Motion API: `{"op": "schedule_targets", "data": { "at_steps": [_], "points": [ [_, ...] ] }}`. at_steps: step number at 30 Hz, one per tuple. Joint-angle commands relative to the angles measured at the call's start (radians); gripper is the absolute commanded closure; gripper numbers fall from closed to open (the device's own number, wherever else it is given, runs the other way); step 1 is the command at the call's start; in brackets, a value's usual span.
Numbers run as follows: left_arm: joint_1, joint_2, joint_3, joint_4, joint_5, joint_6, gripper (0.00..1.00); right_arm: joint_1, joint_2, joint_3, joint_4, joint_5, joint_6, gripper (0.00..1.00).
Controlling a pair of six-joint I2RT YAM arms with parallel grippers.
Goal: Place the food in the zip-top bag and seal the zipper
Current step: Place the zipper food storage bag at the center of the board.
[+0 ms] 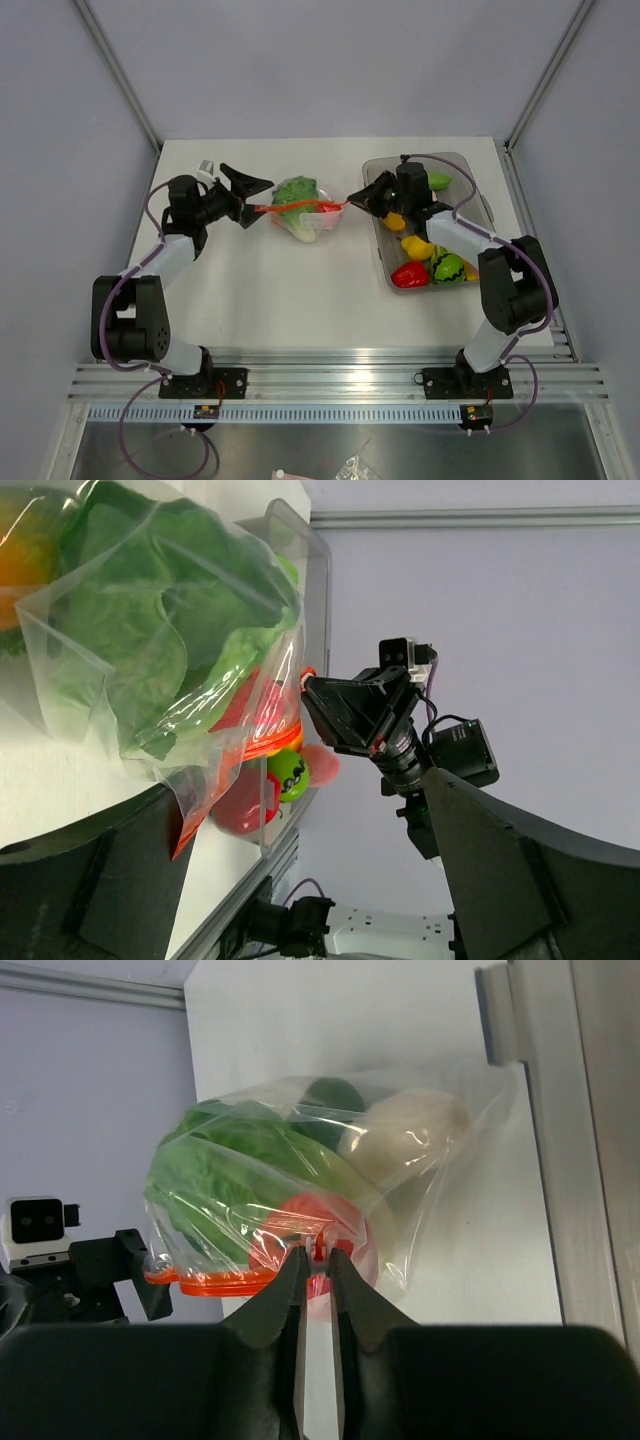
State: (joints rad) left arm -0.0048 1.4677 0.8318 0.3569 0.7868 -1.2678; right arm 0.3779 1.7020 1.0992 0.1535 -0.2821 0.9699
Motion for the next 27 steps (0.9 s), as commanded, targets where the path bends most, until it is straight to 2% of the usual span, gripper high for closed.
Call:
{"op": "schedule_targets", "data": {
  "at_steps": [1, 3, 4, 6, 7, 8, 11, 20, 23, 24, 26, 27],
  "points": [
    [0.005, -0.064, 0.006, -0.056, 0.045, 0.076, 0.06, 0.021, -0.064, -0.033, 0.063, -0.034, 0.012, 0.78],
    [0.028, -0.085, 0.030, -0.145, 0.040, 0.106, 0.06, 0.023, -0.108, -0.051, 0.038, -0.009, -0.005, 0.60],
    [0.031, -0.107, 0.036, -0.171, 0.035, 0.117, 0.05, 0.024, -0.123, -0.050, -0.009, 0.004, -0.016, 0.42],
    [0.032, -0.132, 0.074, -0.277, 0.011, 0.172, 0.05, 0.023, -0.171, -0.038, -0.090, 0.049, -0.049, 0.30],
    [0.032, -0.148, 0.095, -0.332, -0.007, 0.249, 0.04, 0.023, -0.185, -0.029, -0.113, 0.061, -0.059, 0.24],
    [0.032, -0.158, 0.117, -0.471, -0.029, 0.295, 0.04, 0.023, -0.212, -0.019, -0.144, 0.092, -0.080, 0.22],
    [0.034, -0.185, 0.199, -0.663, -0.135, 0.433, 0.01, 0.023, -0.258, -0.004, -0.261, 0.159, -0.114, 0.19],
    [0.034, -0.234, 0.257, -0.880, -0.349, 0.617, 0.01, 0.023, -0.349, 0.063, -0.445, 0.306, -0.201, 0.12],
    [0.034, -0.271, 0.288, -0.964, -0.516, 0.689, 0.01, 0.023, -0.381, 0.093, -0.520, 0.389, -0.247, 0.06],
    [0.034, -0.302, 0.293, -0.983, -0.629, 0.703, 0.01, 0.024, -0.390, 0.100, -0.558, 0.412, -0.261, 0.01],
    [0.034, -0.340, 0.320, -1.029, -0.751, 0.754, 0.01, 0.024, -0.415, 0.123, -0.603, 0.499, -0.299, 0.00],
    [0.032, -0.374, 0.326, -1.036, -0.861, 0.768, 0.01, 0.023, -0.423, 0.132, -0.652, 0.532, -0.312, 0.00]
  ]
}}
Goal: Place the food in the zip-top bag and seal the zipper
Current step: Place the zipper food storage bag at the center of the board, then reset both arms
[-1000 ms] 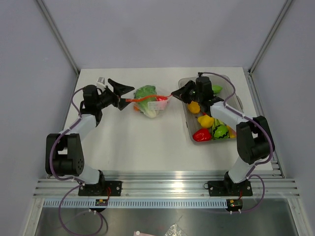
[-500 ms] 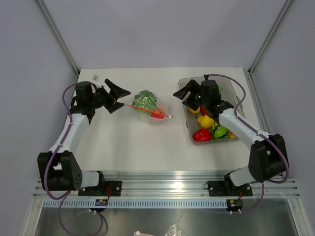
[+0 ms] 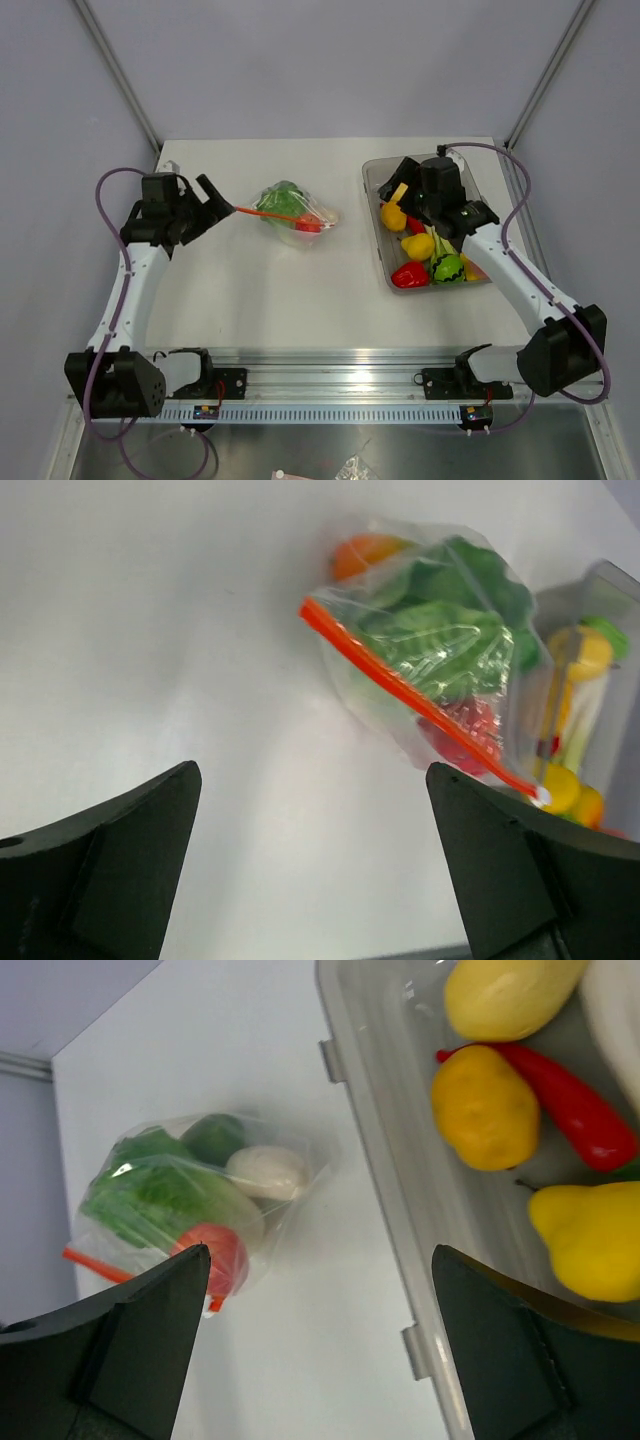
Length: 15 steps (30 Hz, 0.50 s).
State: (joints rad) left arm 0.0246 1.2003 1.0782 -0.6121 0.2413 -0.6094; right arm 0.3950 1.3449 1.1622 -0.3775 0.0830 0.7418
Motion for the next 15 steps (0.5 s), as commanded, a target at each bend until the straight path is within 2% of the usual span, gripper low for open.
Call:
{"op": "schedule_targets", "data": {
  "at_steps": [1, 3, 6, 10, 11, 15],
  "points": [
    [0.003, -0.125, 0.088, -0.074, -0.360, 0.138, 0.01, 0.005, -0.073, 0.089, -0.142, 0.231, -0.110, 0.01],
    [0.003, -0.152, 0.109, -0.078, -0.448, 0.161, 0.01, 0.005, -0.095, 0.105, -0.200, 0.288, -0.133, 0.01],
    [-0.002, -0.186, 0.127, -0.086, -0.436, 0.174, 0.01, 0.005, -0.130, 0.125, -0.256, 0.379, -0.159, 0.01],
    [-0.009, -0.231, 0.112, -0.008, -0.271, 0.177, 0.01, 0.007, -0.171, 0.128, -0.294, 0.429, -0.182, 0.01],
    [-0.012, -0.251, 0.109, 0.006, -0.187, 0.178, 0.01, 0.005, -0.190, 0.125, -0.297, 0.432, -0.183, 0.01],
    [-0.046, -0.289, 0.101, 0.063, -0.056, 0.195, 0.01, 0.007, -0.233, 0.096, -0.304, 0.443, -0.185, 0.01]
  ]
}}
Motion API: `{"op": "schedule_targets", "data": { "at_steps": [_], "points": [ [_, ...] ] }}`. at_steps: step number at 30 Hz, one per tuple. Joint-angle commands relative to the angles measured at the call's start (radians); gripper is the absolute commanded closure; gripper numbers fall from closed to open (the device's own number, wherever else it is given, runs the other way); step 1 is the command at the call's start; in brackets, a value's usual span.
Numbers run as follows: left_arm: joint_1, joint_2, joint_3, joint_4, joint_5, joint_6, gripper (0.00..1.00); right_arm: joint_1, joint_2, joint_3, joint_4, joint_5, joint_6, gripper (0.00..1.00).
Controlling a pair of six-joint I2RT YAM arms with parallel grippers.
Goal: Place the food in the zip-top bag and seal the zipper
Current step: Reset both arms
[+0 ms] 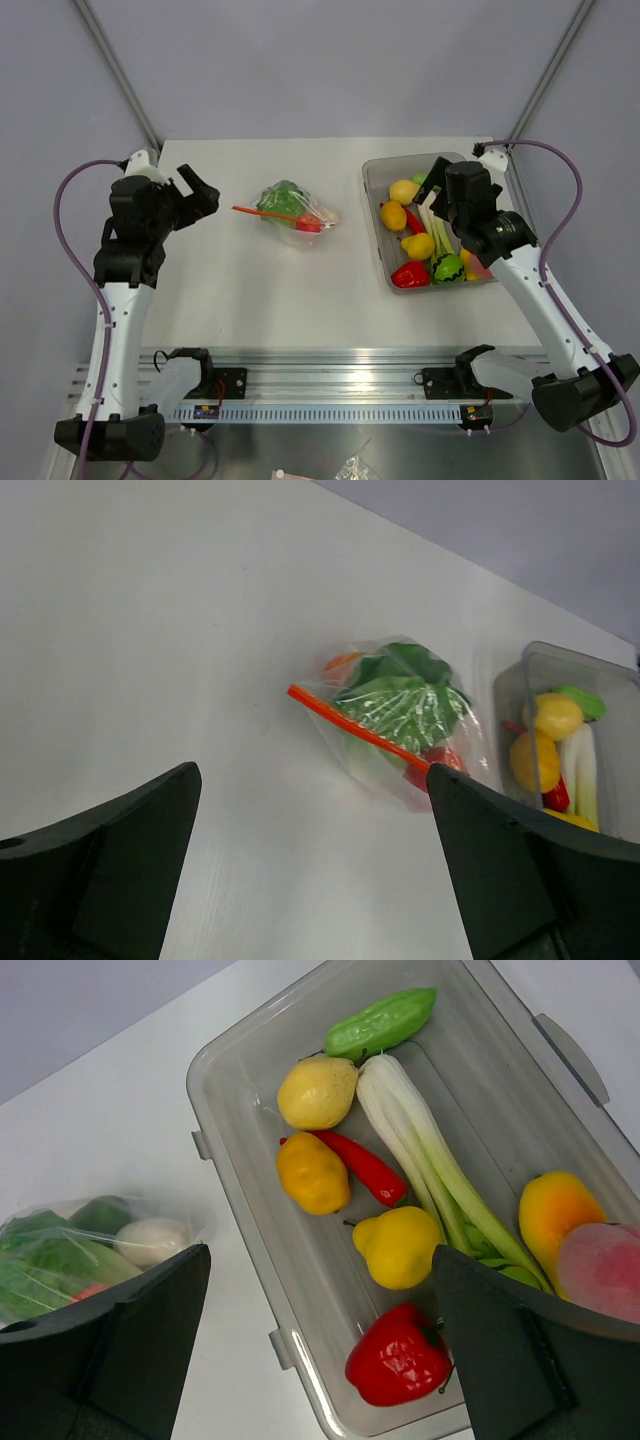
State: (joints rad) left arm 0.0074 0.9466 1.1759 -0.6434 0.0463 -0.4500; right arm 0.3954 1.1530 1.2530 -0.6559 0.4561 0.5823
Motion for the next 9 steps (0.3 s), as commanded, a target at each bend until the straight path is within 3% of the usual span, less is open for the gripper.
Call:
{"op": "schedule_targets", "data": {
  "at_steps": [1, 9],
  "points": [
    [-0.035, -0.042, -0.001, 0.109, 0.157, 0.052, 0.01, 0.005, -0.052, -0.006, -0.027, 0.069, -0.025, 0.01],
    [-0.063, -0.065, -0.028, 0.152, 0.283, 0.073, 0.01, 0.007, -0.055, -0.030, -0.005, 0.069, -0.007, 0.00]
  ]
}}
